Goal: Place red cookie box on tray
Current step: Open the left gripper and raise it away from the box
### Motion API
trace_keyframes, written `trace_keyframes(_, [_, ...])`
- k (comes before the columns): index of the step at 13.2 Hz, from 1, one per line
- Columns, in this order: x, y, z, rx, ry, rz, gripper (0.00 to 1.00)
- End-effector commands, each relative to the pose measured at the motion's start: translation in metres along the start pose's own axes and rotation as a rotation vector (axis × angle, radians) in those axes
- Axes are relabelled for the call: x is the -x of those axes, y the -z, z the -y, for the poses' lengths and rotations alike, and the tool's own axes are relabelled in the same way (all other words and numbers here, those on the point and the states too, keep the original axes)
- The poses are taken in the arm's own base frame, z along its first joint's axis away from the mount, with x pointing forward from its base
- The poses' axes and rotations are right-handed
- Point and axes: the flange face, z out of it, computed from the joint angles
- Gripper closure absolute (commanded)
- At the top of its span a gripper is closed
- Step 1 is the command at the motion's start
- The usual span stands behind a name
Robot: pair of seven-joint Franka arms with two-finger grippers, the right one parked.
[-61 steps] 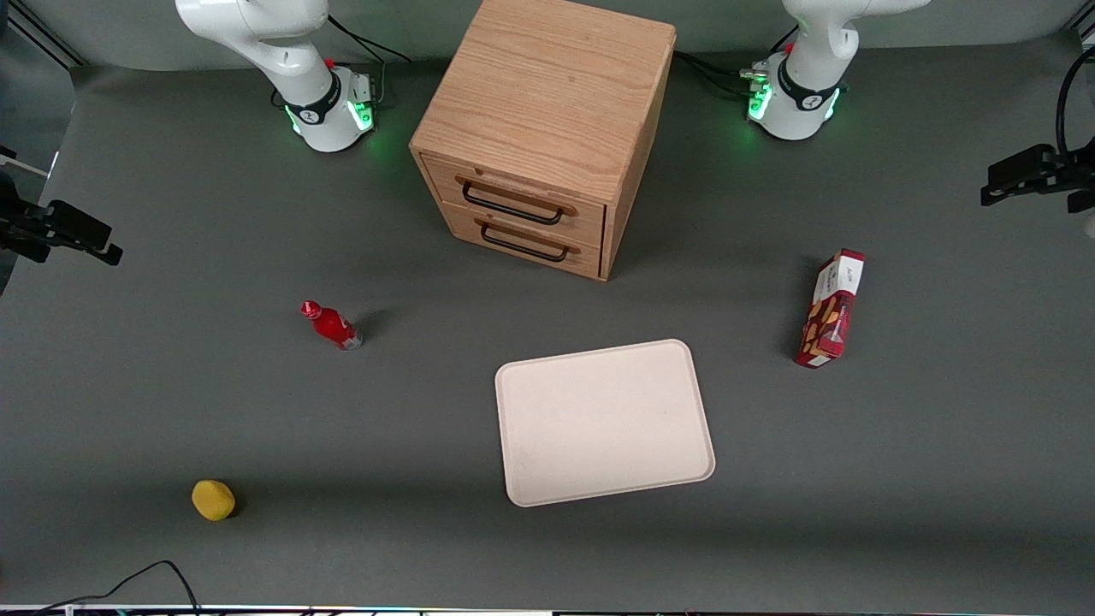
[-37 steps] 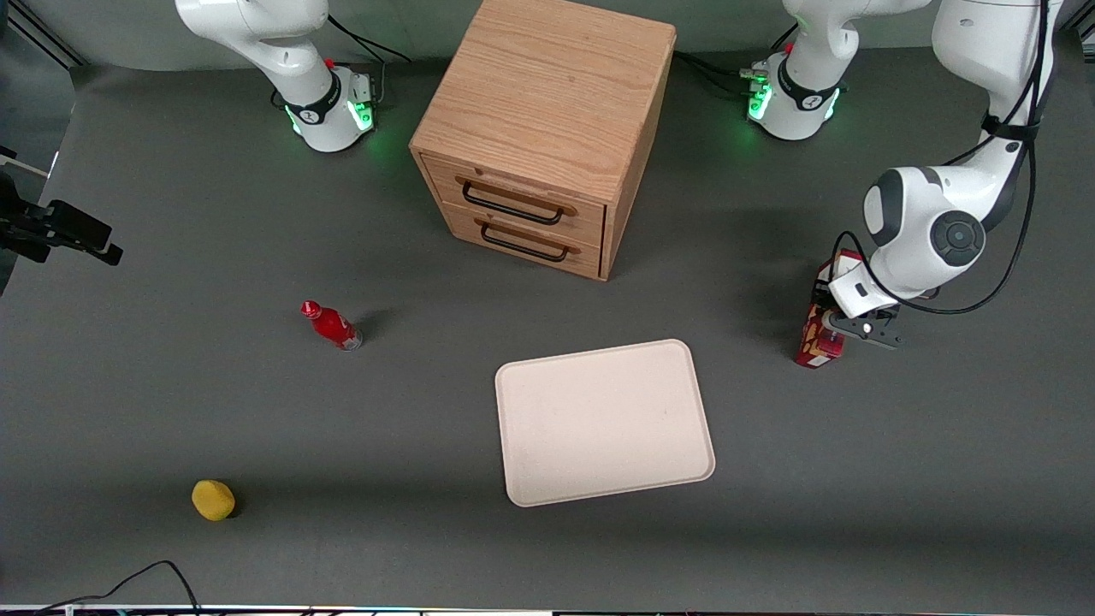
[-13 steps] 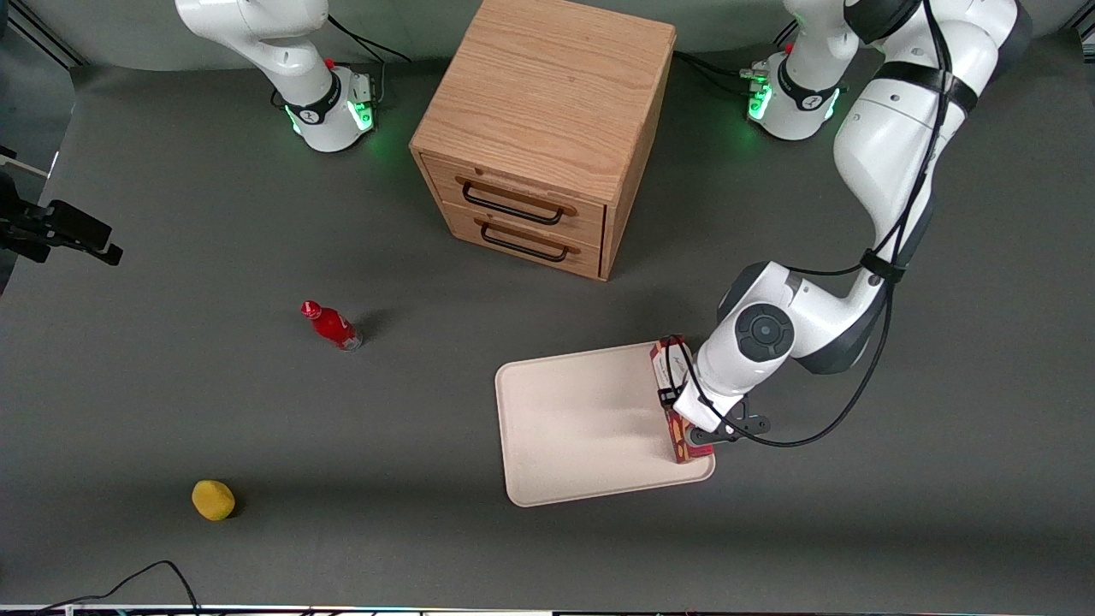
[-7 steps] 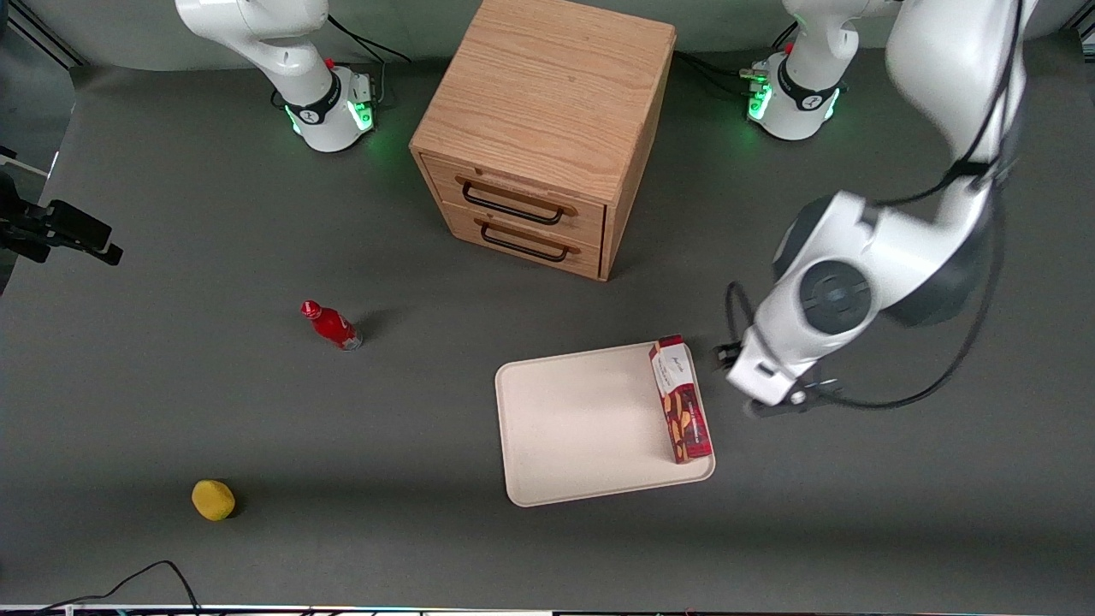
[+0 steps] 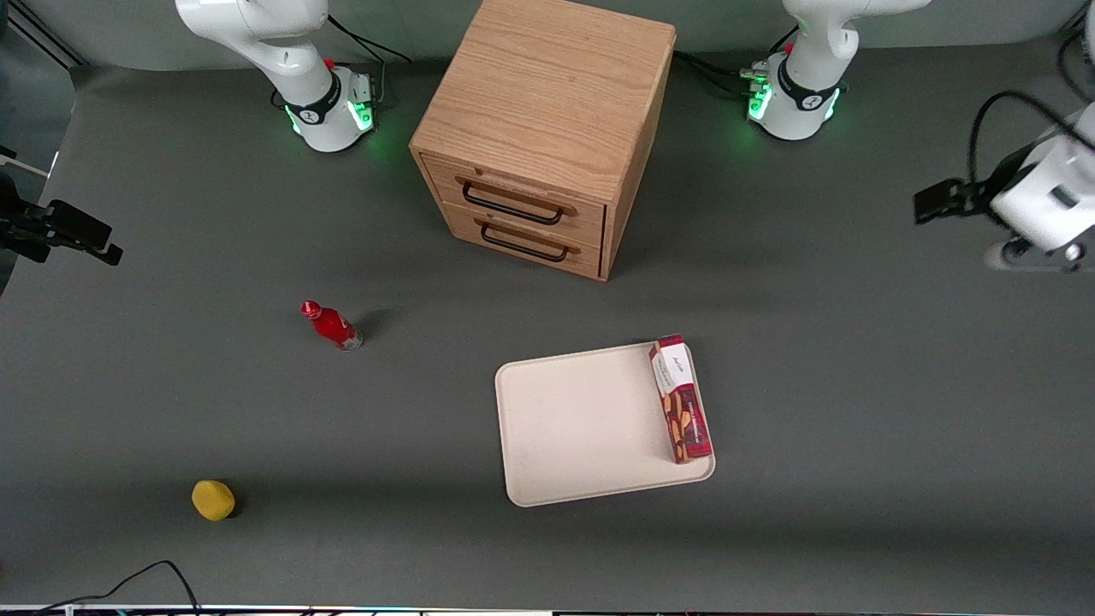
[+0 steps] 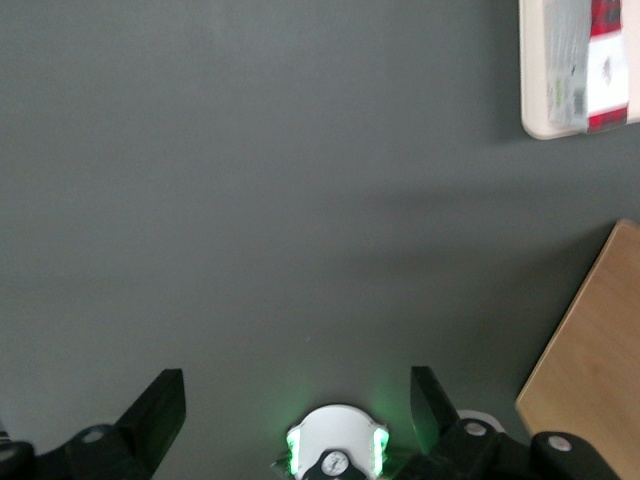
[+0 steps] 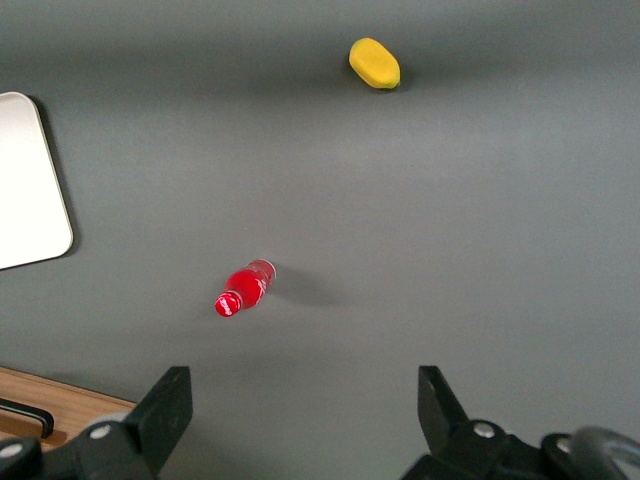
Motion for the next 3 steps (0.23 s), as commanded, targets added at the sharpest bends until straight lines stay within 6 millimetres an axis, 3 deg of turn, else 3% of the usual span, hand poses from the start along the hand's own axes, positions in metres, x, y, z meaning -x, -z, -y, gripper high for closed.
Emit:
trace_keyframes(1, [0.029, 0.008, 0.001, 0.008, -0.055, -0.016, 0.00])
trace_keyframes(3, [0.023, 0.019, 0.002, 0.007, -0.057, -0.027, 0.00])
